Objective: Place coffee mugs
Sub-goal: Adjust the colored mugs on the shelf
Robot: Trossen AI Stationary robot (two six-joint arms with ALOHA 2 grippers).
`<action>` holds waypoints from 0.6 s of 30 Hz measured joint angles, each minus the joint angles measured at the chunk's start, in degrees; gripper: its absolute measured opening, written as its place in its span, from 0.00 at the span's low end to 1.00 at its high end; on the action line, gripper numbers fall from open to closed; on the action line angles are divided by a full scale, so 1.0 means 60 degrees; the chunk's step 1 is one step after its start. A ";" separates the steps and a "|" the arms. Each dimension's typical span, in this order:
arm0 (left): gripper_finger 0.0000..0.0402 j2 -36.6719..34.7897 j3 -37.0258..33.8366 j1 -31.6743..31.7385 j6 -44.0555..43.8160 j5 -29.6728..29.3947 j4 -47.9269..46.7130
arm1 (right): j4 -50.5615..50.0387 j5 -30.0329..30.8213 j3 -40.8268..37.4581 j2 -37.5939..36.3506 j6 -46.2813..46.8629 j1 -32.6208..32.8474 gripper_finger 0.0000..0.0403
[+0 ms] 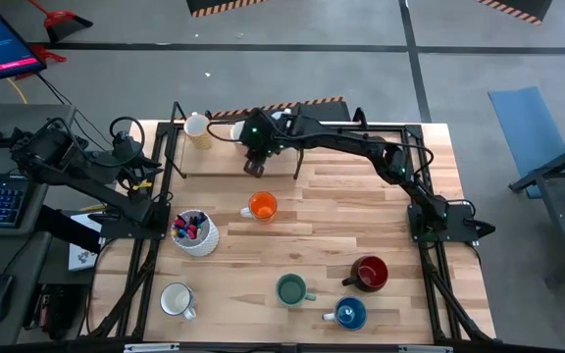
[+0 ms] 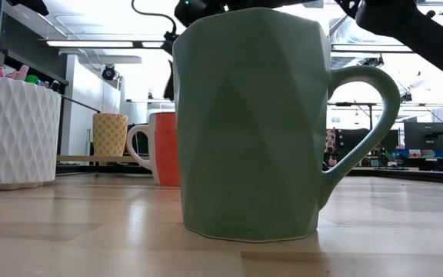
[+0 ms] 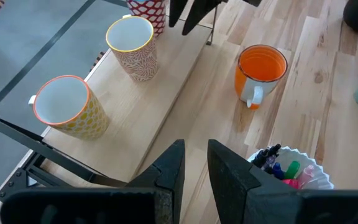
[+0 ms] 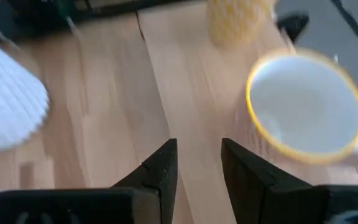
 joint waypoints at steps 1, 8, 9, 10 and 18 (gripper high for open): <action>0.15 0.0001 0.0000 0.0000 0.0000 0.0000 0.0000 | 0.0248 -0.0107 0.0000 0.0000 0.0000 0.0000 0.26; 0.15 0.0002 0.0000 -0.0004 0.0000 0.0000 0.0000 | 0.1318 -0.0504 0.0276 0.0011 0.0000 0.0018 0.26; 0.15 0.0000 0.0000 0.0000 0.0000 -0.0004 0.0000 | 0.1486 -0.0508 0.0396 0.0011 -0.0004 0.0033 0.26; 0.15 0.0003 0.0000 0.0000 0.0000 -0.0005 0.0000 | 0.1959 -0.0525 0.0405 -0.0028 -0.0004 0.0063 0.26; 0.15 0.0003 0.0000 0.0000 0.0000 -0.0195 0.0009 | 0.3370 -0.0619 0.0441 -0.0441 0.0078 -0.0115 0.26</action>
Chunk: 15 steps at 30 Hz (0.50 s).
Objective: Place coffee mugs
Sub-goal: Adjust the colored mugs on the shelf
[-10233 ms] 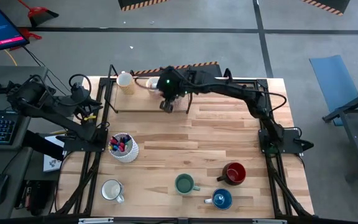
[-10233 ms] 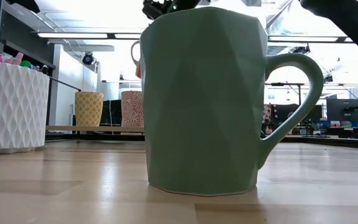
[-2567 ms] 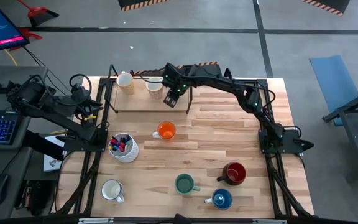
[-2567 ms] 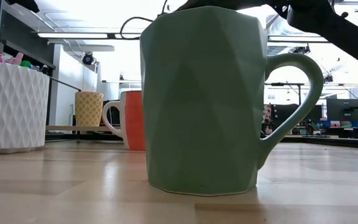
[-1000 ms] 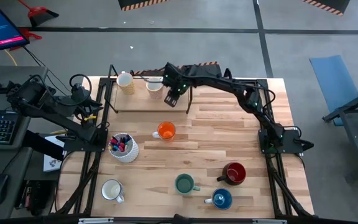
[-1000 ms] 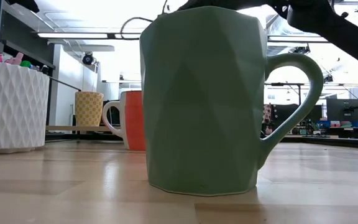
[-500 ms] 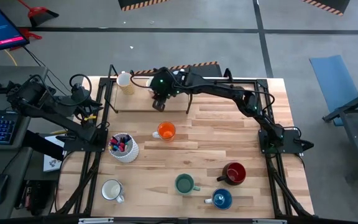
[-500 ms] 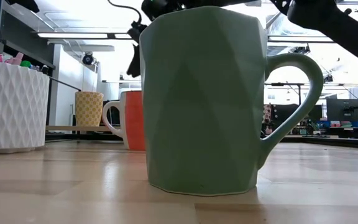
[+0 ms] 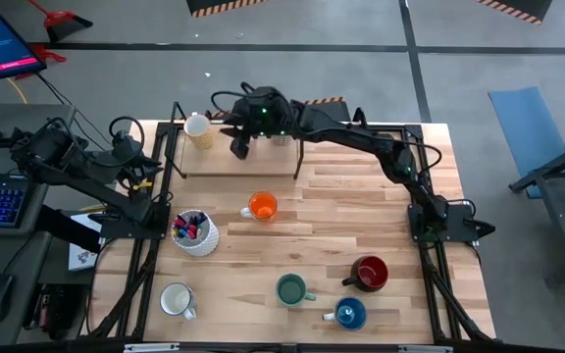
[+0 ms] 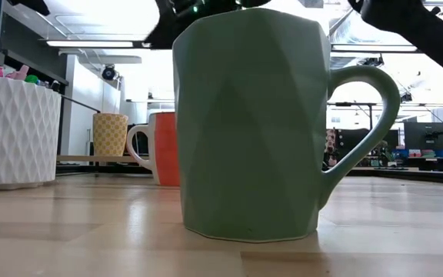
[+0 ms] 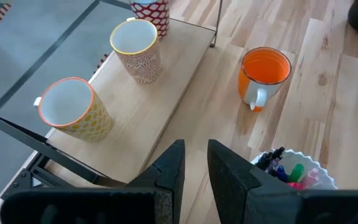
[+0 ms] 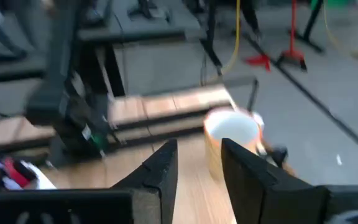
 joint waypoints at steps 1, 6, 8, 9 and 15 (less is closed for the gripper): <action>0.15 0.0003 0.0000 0.0000 0.0000 -0.0020 0.0009 | -0.0215 -0.0015 -0.0019 0.0018 0.0120 -0.0049 0.26; 0.15 0.0076 -0.0359 0.0000 0.0094 0.0009 0.0482 | -0.1502 -0.0037 -0.0029 -0.0003 0.0172 -0.0119 0.26; 0.15 0.0128 -0.0750 0.0000 0.0426 0.0124 0.0861 | -0.1957 0.0021 -0.0036 -0.0128 0.0141 -0.0118 0.26; 0.15 0.0169 -0.0947 0.0000 0.0635 0.0137 0.1101 | -0.2107 0.0107 -0.0036 -0.0218 0.0133 -0.0100 0.26; 0.15 0.0792 -0.1399 0.0310 0.2072 -0.0417 0.2349 | -0.4345 0.1456 -0.0021 -0.1183 0.0099 0.0109 0.26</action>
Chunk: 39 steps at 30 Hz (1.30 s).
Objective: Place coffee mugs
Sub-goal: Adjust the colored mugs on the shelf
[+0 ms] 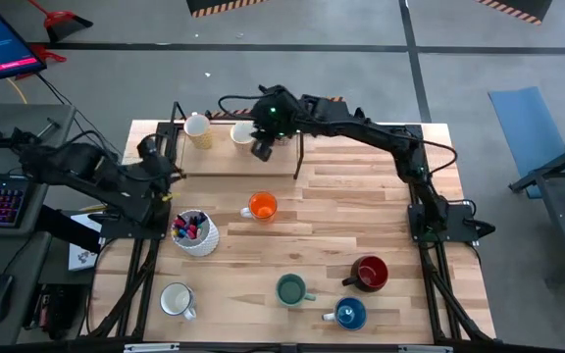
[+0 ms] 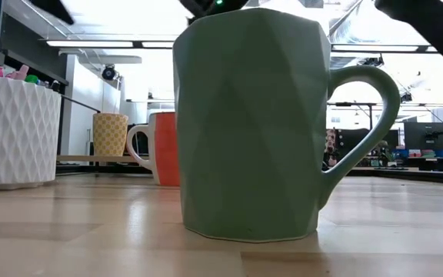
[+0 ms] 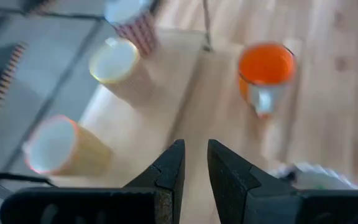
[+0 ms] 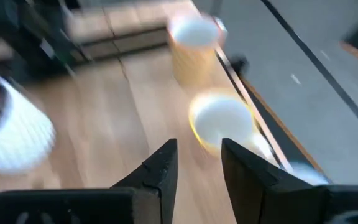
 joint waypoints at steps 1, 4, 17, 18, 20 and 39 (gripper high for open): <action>0.15 0.0043 0.0000 0.0203 0.0276 -0.0231 0.0277 | -0.0524 0.0327 -0.0001 -0.0145 0.0002 0.0047 0.26; 0.15 0.0192 0.0005 0.1102 0.1209 -0.0141 0.1209 | -0.2019 0.1049 -0.0001 -0.0655 0.0235 0.0233 0.26; 0.15 0.2986 0.0007 0.7953 0.4986 0.5220 0.3389 | -0.5177 0.2003 -0.0026 -0.1388 0.1953 0.1172 0.26; 0.15 0.3270 0.0007 0.8413 0.4901 0.5349 0.3397 | -0.5271 0.2060 -0.0037 -0.1389 0.2038 0.1250 0.26; 0.15 0.3828 0.0007 0.9208 0.4722 0.5685 0.3394 | -0.5485 0.2408 -0.0123 -0.1396 0.2216 0.1443 0.26; 0.15 0.6339 0.0007 0.9815 0.4935 0.6832 0.3443 | -0.5835 0.3285 -0.2996 -0.1385 0.3437 0.1842 0.26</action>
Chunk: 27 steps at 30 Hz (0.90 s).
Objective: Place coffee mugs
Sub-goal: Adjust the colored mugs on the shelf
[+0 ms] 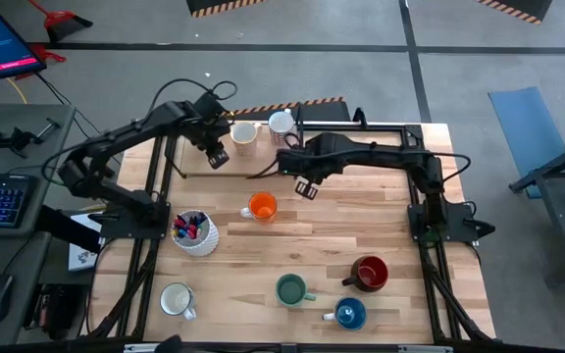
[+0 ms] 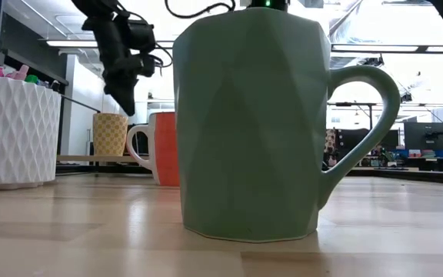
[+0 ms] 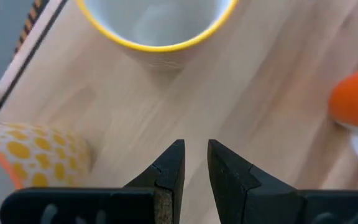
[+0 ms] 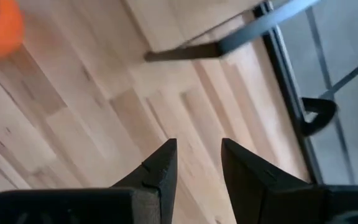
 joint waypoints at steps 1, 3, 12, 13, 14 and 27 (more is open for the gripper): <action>0.15 0.0068 0.0000 -0.0028 0.0006 -0.0121 0.0058 | 0.0233 -0.0032 -0.0122 0.0000 0.0058 0.0018 0.26; 0.15 0.0198 0.0000 -0.0055 0.0017 -0.0155 0.0330 | 0.0746 -0.0108 -0.0305 0.0000 0.0054 0.0079 0.26; 0.15 0.0664 0.0007 -0.0151 0.0069 -0.0140 0.0933 | 0.1367 -0.0362 -0.0451 0.0000 0.0043 0.0287 0.26; 0.15 0.0723 0.0007 -0.0150 0.0079 -0.0140 0.0955 | 0.1373 -0.0367 -0.0451 0.0000 0.0074 0.0287 0.26; 0.15 0.0799 0.0007 -0.0150 0.0089 -0.0144 0.0990 | 0.1374 -0.0367 -0.0451 0.0000 0.0096 0.0284 0.26; 0.15 0.1127 0.0015 -0.0154 0.0311 -0.0657 0.1806 | 0.1508 -0.0443 -0.0451 0.0000 0.0321 0.0401 0.26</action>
